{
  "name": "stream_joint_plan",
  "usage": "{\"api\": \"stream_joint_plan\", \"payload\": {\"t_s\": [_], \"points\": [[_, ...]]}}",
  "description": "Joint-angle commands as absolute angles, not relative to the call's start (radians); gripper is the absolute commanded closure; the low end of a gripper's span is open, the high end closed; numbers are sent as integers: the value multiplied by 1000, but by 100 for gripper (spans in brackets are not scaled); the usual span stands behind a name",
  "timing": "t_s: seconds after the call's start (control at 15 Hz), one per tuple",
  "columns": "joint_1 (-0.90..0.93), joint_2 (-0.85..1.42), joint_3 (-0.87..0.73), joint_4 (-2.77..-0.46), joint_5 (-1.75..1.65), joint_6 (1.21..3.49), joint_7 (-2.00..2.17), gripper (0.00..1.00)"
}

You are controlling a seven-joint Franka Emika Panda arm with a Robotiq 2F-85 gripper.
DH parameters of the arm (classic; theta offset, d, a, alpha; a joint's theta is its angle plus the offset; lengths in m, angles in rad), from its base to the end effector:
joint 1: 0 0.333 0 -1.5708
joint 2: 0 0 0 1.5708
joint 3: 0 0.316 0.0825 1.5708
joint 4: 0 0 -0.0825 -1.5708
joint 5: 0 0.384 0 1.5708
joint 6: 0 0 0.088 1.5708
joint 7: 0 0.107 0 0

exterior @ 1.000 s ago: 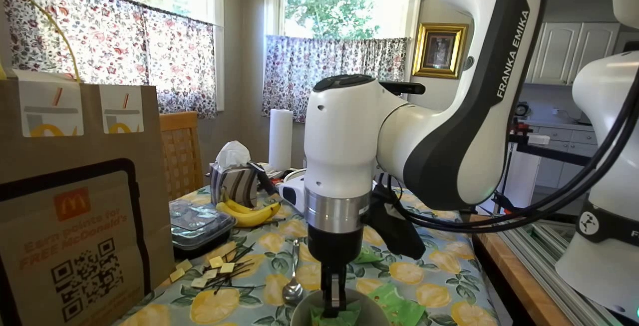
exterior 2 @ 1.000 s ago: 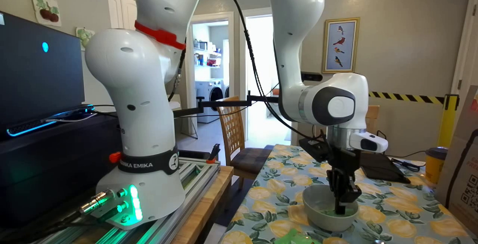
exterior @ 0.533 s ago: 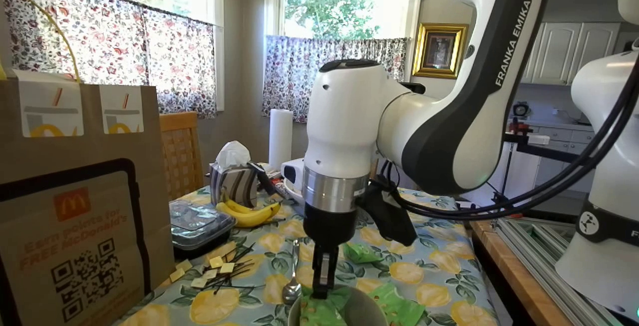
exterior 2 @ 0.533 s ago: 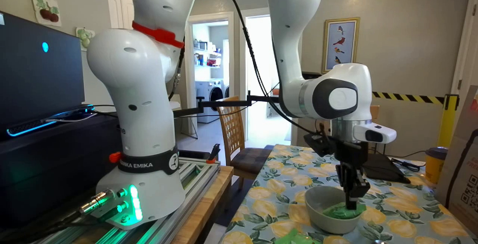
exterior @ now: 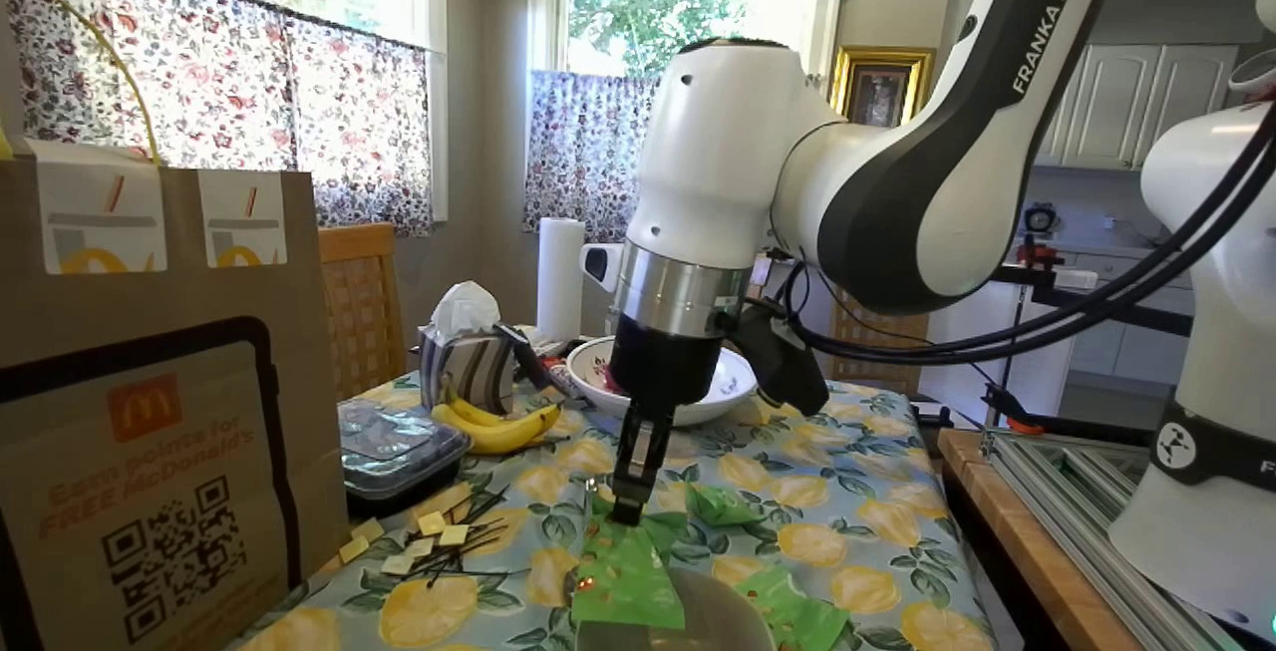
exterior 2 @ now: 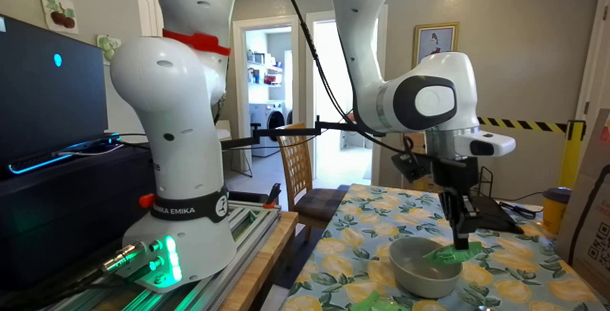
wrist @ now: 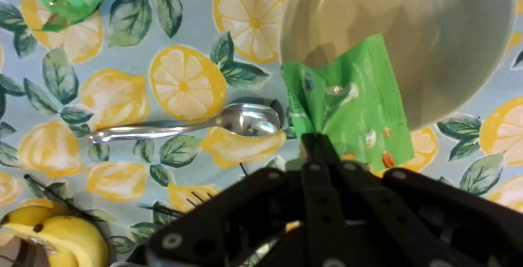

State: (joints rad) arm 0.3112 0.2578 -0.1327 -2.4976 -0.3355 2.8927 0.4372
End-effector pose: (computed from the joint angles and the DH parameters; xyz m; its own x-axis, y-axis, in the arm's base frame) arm 0.4698 0.1020 0.1982 0.9836 0.0748 0.1638 0.0596 -0.9936 0.0961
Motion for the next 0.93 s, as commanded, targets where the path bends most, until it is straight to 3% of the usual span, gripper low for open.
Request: {"api": "stream_joint_plan", "payload": {"t_s": [0.0,0.27,0.87], "points": [[349,174,-213,-2554,-394,2860,572,100],[378,165,-316,-2548,-529,2782,754,100],[373,334,-389,-2509,-644,2881,830,100]]}}
